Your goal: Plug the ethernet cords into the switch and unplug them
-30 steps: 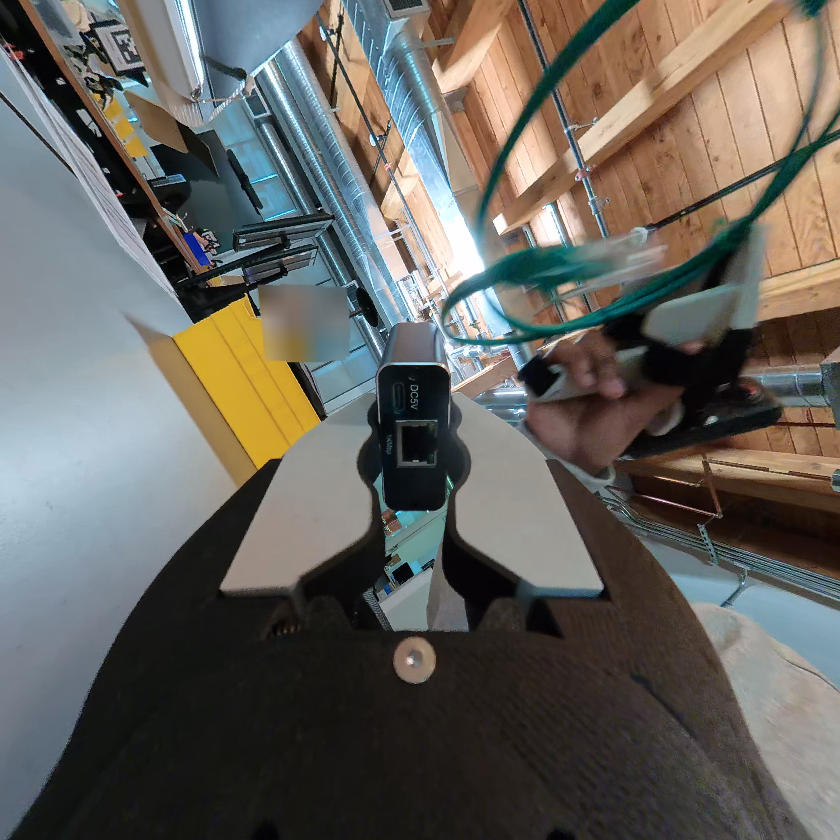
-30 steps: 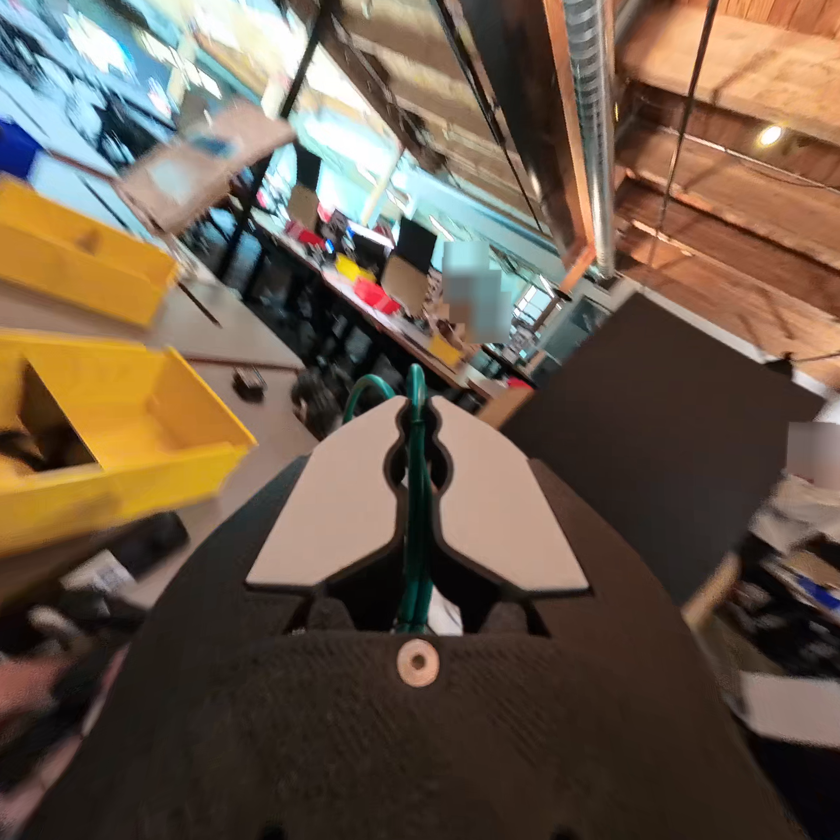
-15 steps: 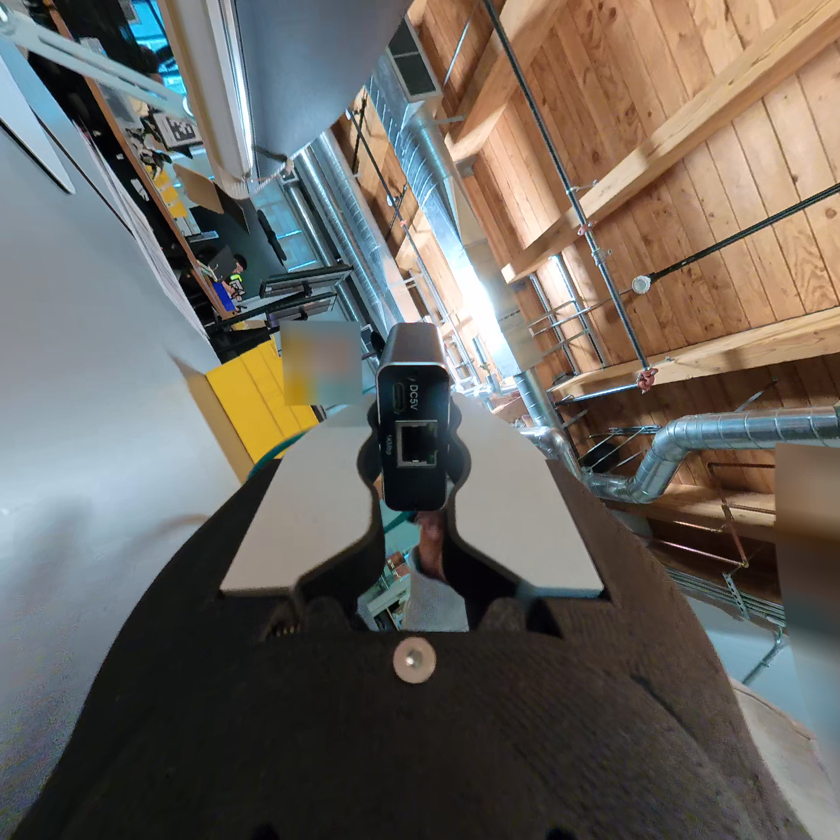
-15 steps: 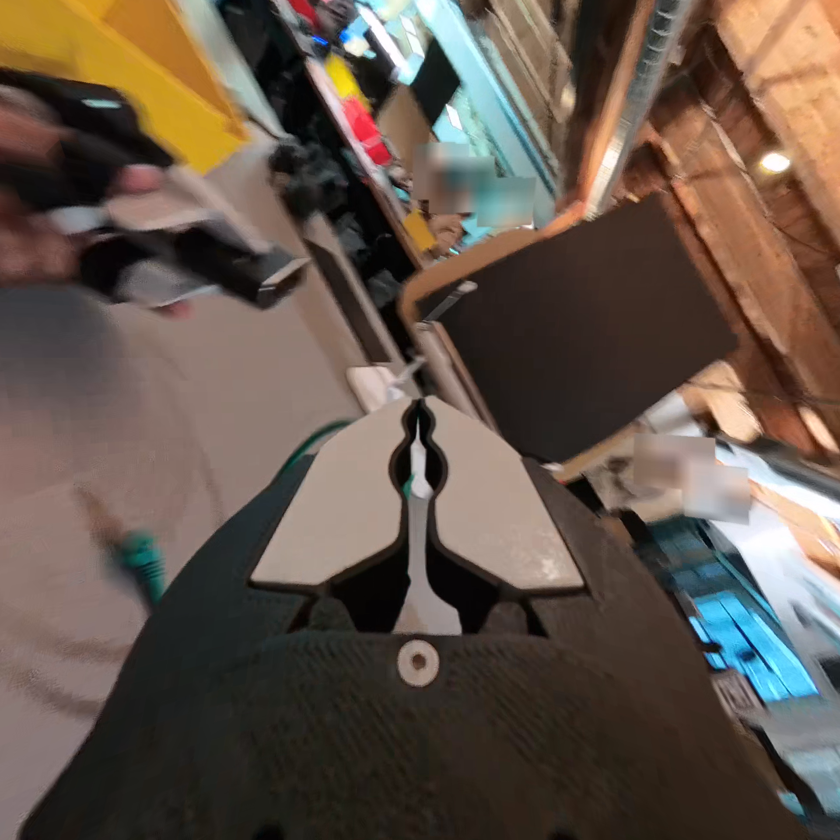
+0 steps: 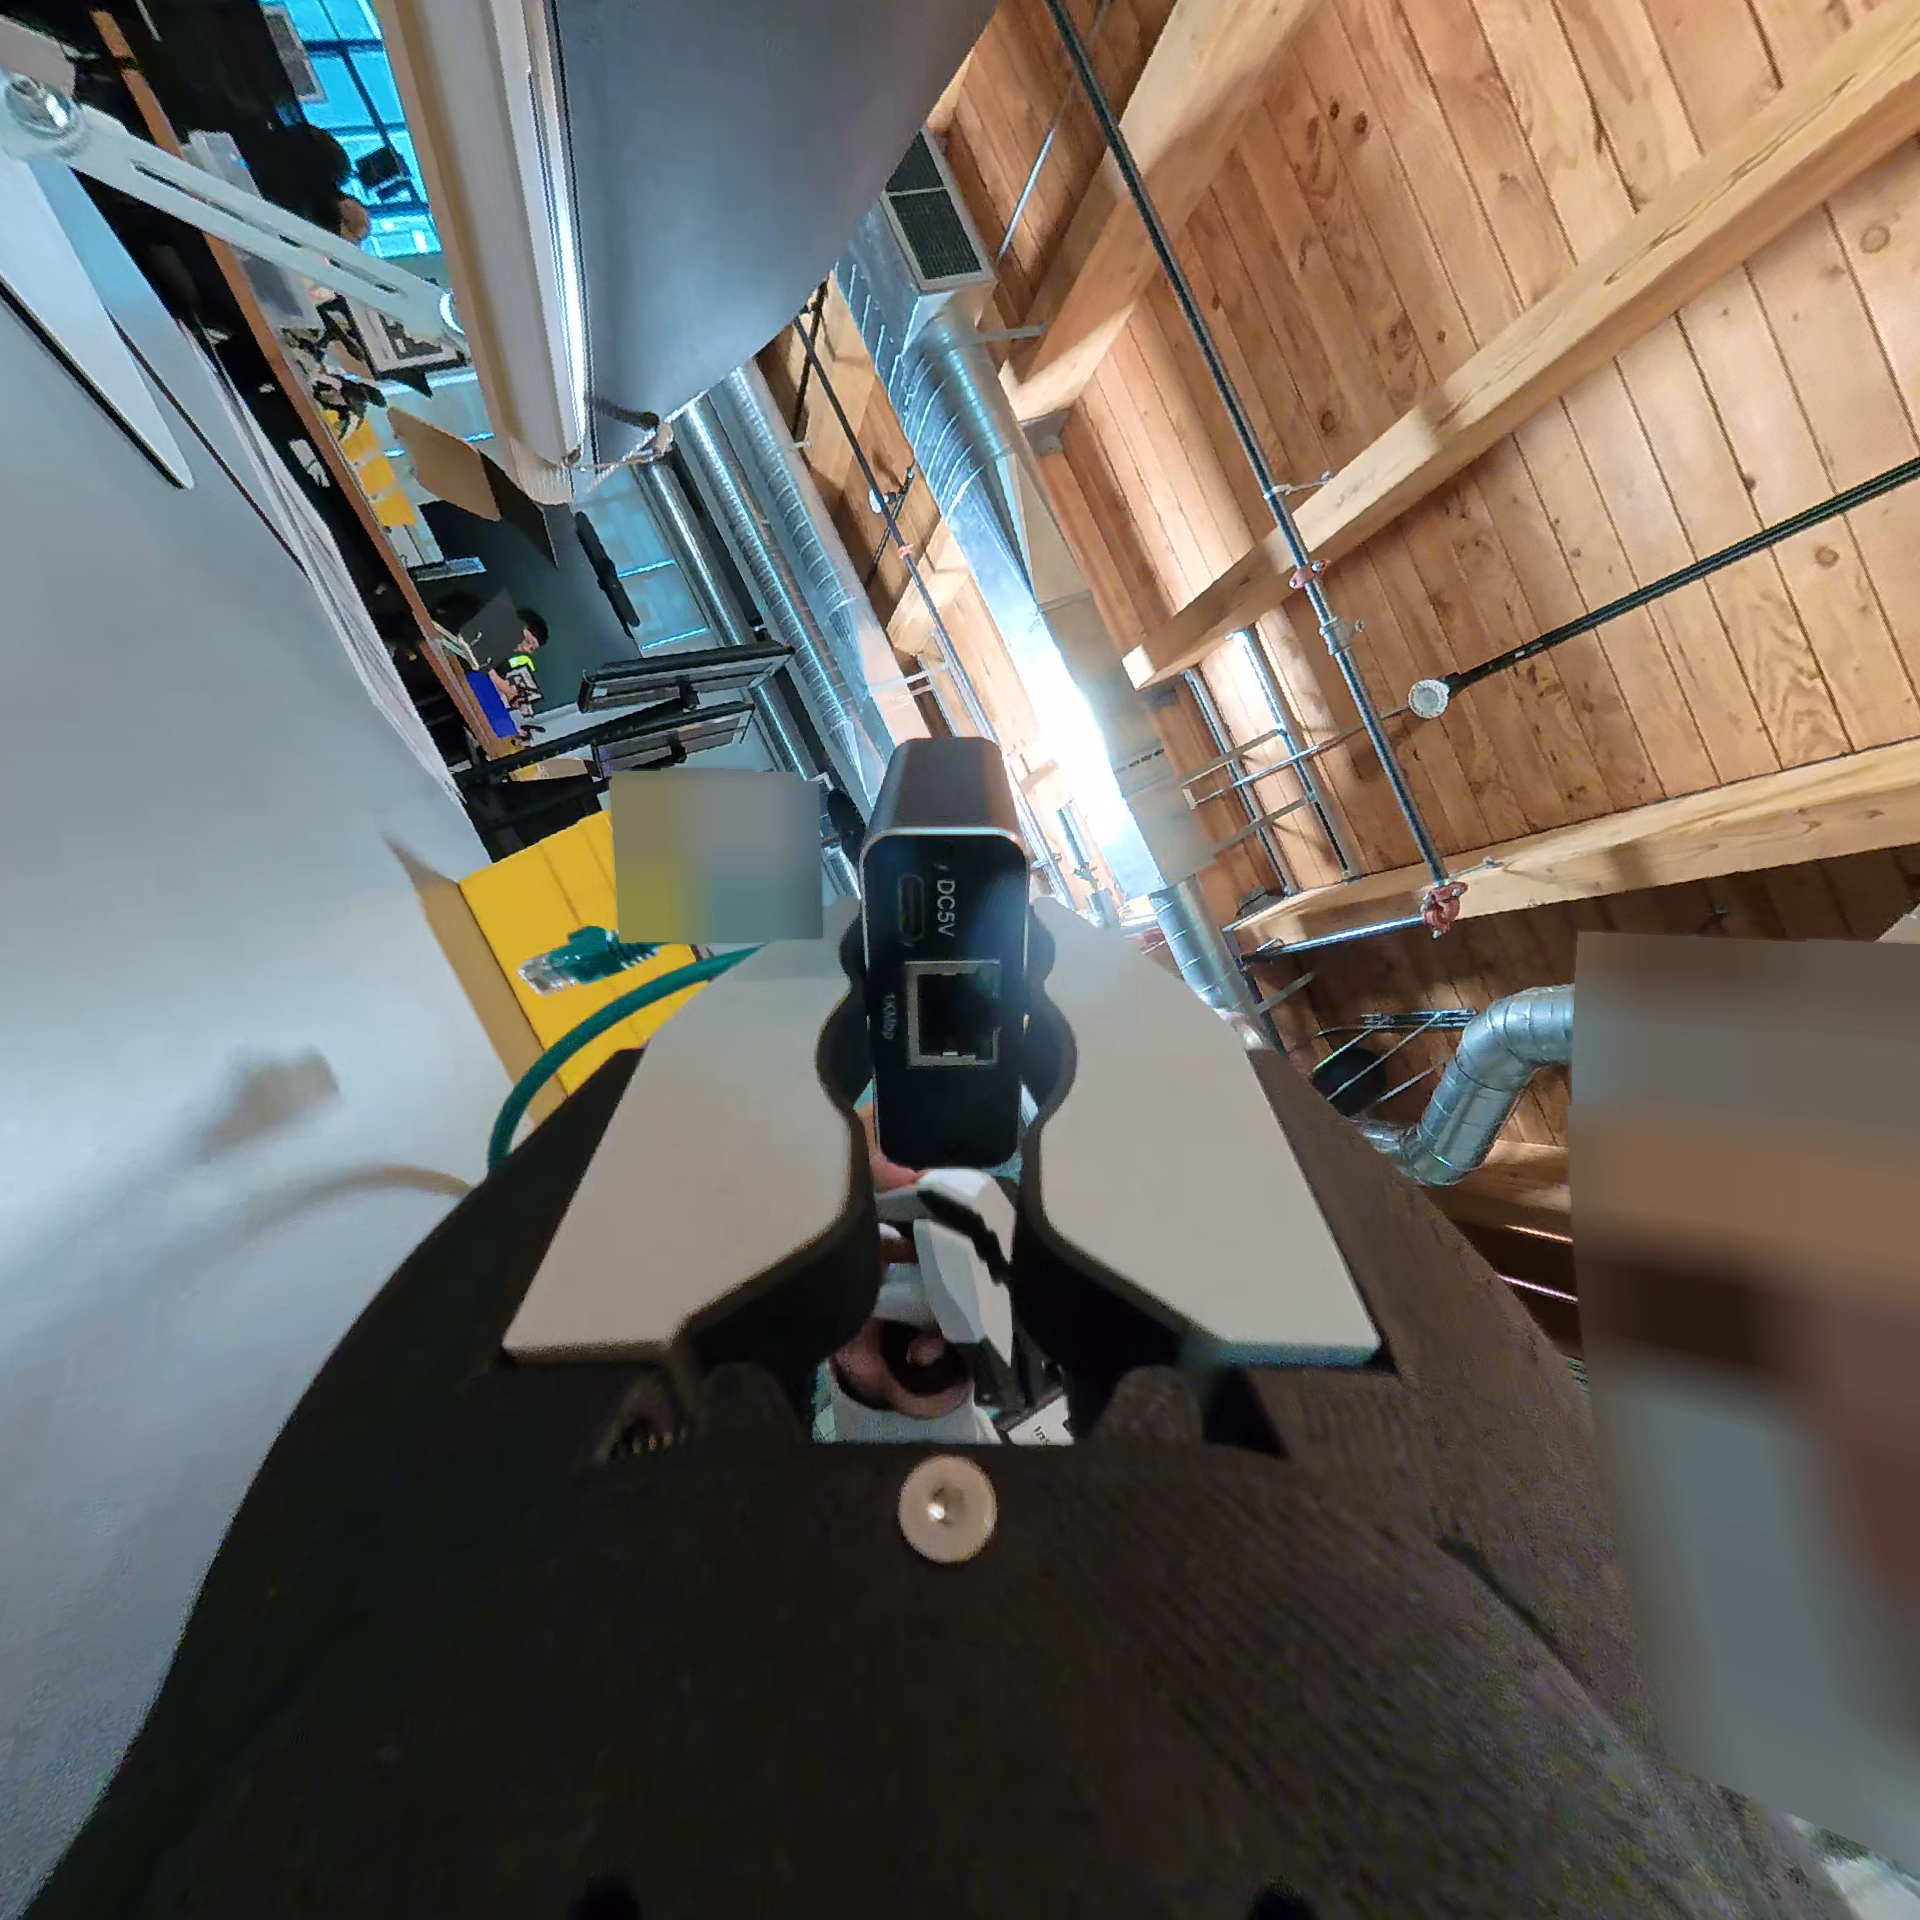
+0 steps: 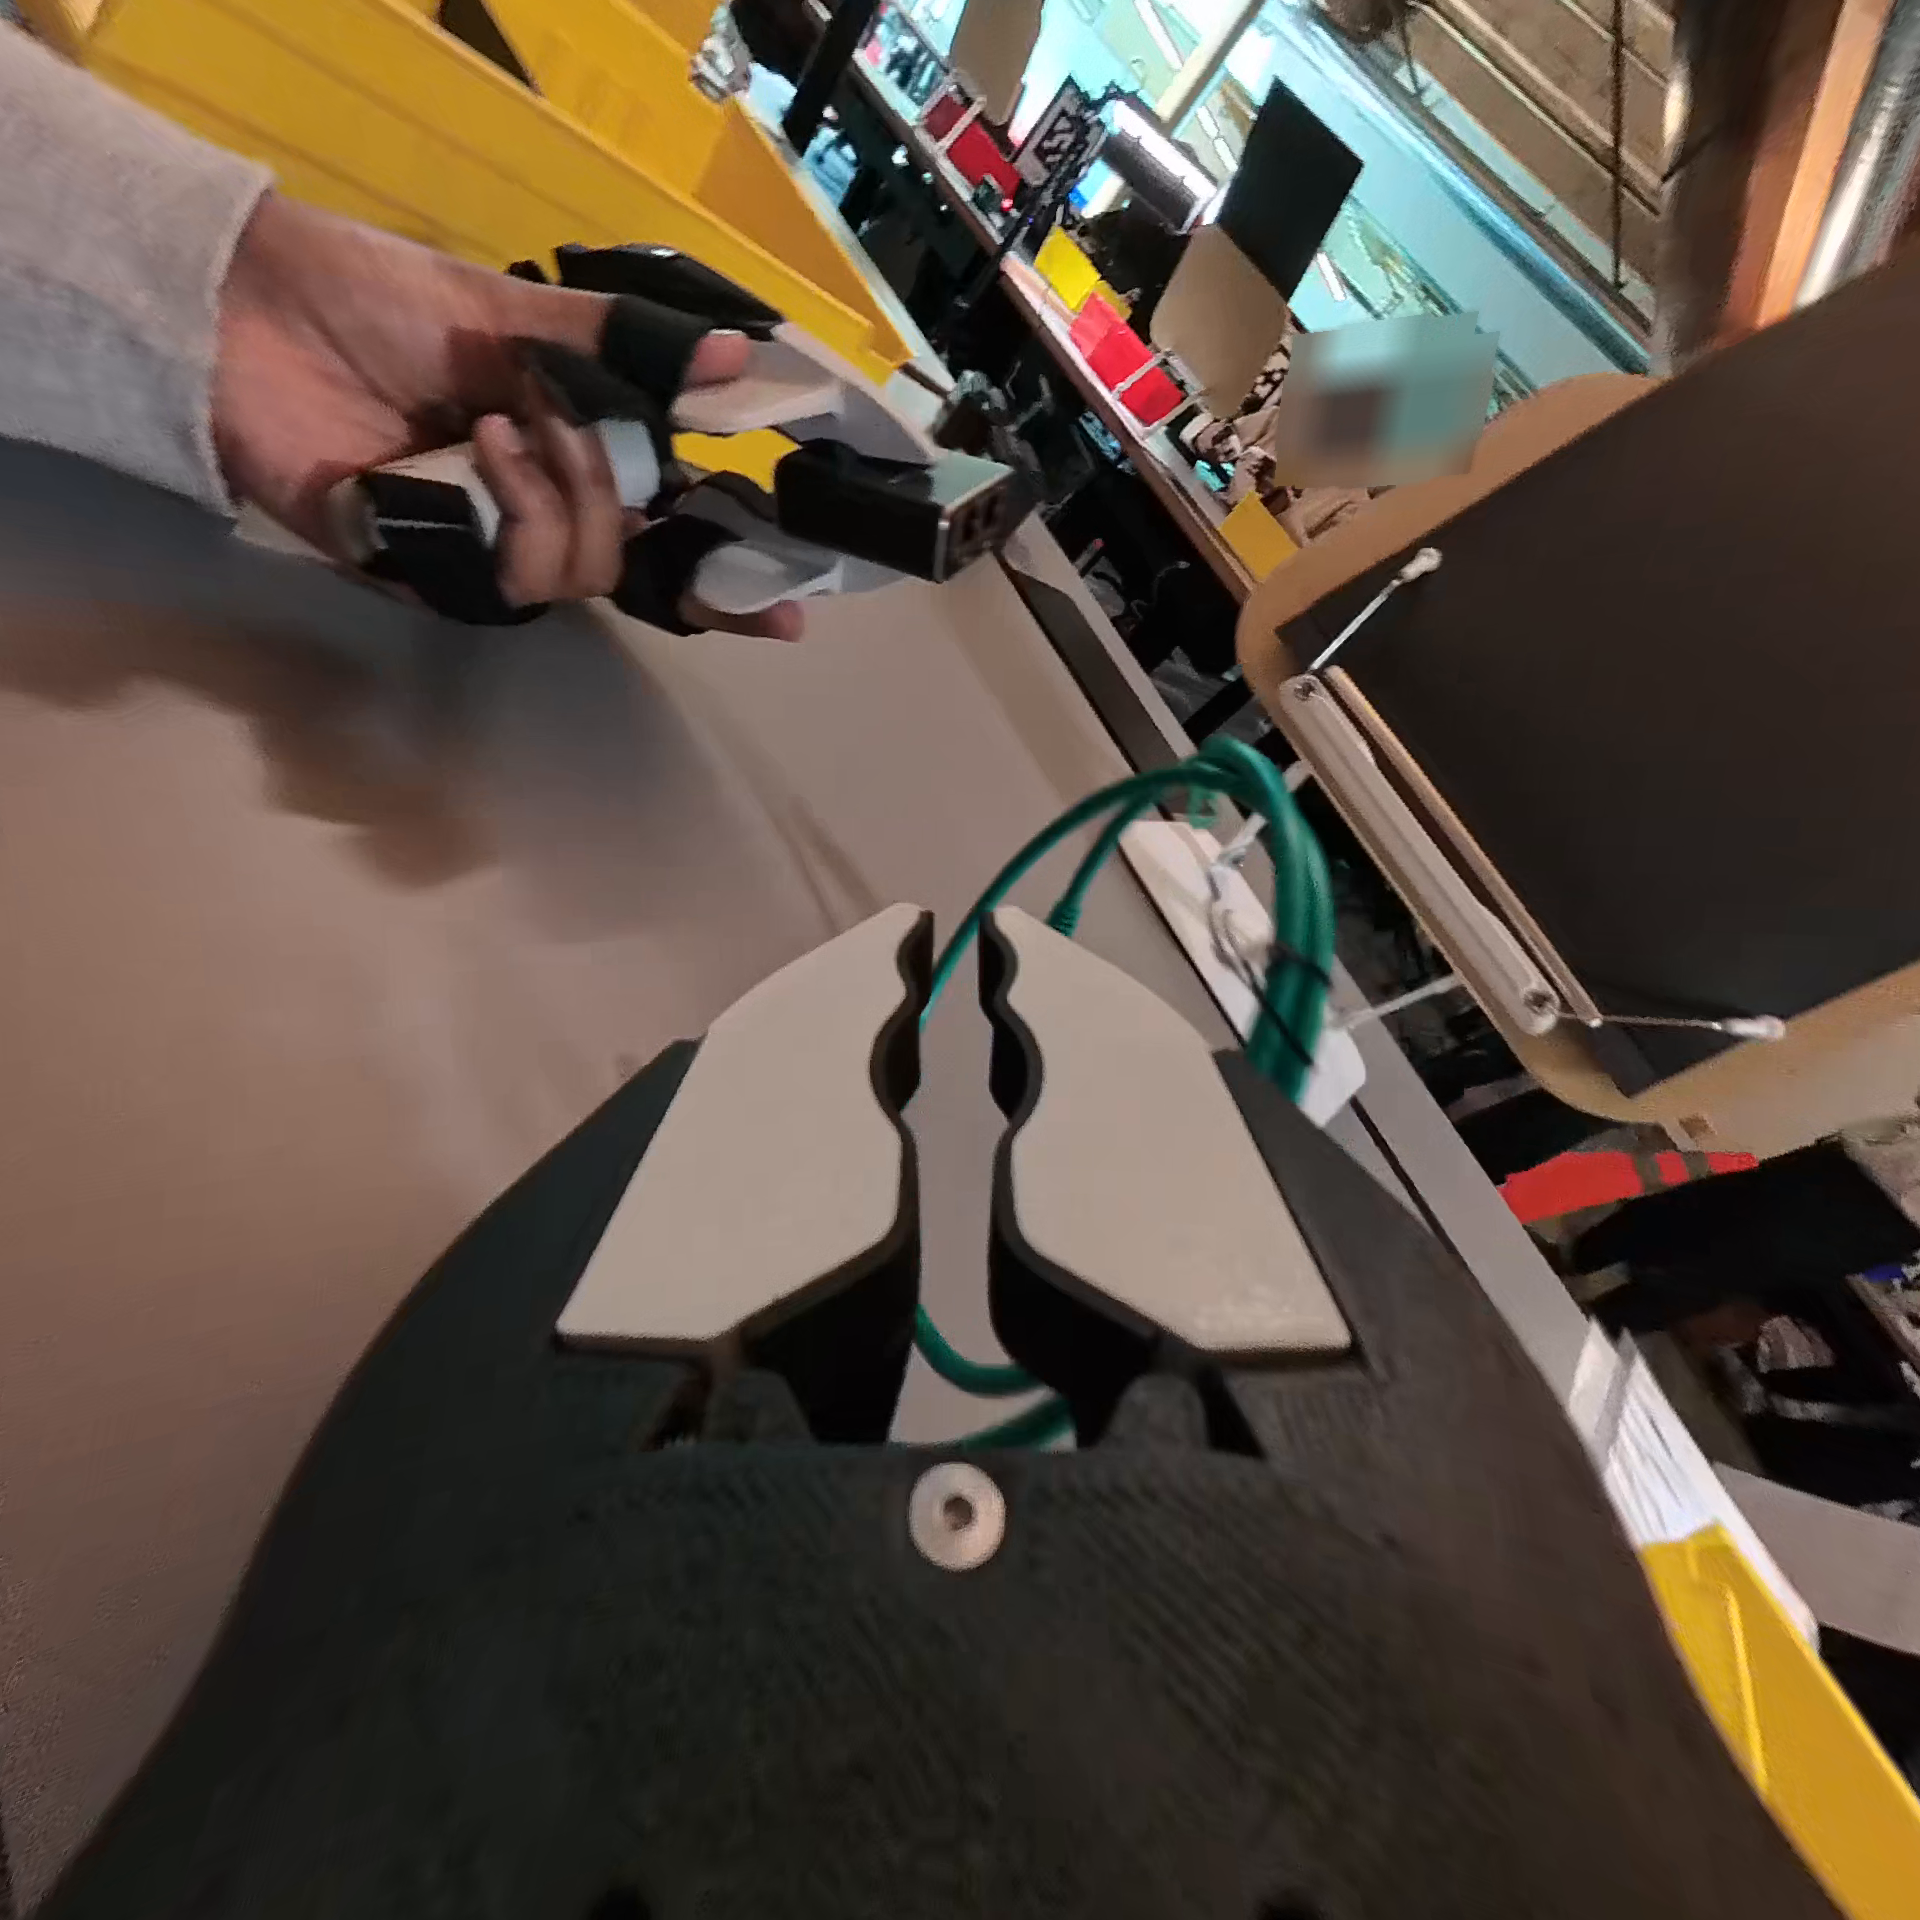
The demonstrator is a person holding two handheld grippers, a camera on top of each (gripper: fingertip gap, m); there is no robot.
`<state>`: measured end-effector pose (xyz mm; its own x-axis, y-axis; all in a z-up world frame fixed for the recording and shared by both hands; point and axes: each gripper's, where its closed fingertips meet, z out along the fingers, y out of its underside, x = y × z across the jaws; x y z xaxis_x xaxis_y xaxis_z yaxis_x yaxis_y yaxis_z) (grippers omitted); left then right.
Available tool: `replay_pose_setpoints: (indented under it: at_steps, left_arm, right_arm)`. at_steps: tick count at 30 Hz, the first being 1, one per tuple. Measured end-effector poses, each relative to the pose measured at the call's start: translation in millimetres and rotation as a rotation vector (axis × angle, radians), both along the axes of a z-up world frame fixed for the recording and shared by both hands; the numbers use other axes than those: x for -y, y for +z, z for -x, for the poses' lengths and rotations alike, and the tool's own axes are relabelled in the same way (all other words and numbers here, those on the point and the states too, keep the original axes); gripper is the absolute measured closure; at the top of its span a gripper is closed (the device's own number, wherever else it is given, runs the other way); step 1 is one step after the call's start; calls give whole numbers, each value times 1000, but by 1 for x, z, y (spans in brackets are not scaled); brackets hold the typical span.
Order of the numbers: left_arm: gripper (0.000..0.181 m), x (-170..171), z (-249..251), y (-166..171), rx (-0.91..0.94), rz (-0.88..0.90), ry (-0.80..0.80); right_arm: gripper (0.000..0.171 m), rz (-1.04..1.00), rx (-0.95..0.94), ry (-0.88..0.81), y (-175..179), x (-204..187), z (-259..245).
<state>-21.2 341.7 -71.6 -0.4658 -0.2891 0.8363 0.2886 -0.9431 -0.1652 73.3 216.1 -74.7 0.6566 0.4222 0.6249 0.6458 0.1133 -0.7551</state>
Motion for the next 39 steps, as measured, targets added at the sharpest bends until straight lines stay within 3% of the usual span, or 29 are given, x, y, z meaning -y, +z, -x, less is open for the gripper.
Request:
replay_pose_setpoints:
  at_steps: [9,14,28,39]
  left_arm:
    - [158,4,-3,-1,3,14,-21]
    - [158,6,-6,-2,0,15,-37]
    - [157,14,-12,-3,-4,14,-84]
    - [158,20,-15,-3,-23,-2,-113]
  right_arm:
    - [160,47,-101,-45,-14,-16,-39]
    - [167,-52,-158,-106,-1,-26,-55]
    - [154,60,-404,-153,-18,-66,-83]
    - [151,68,-621,-180,-4,-60,-107]
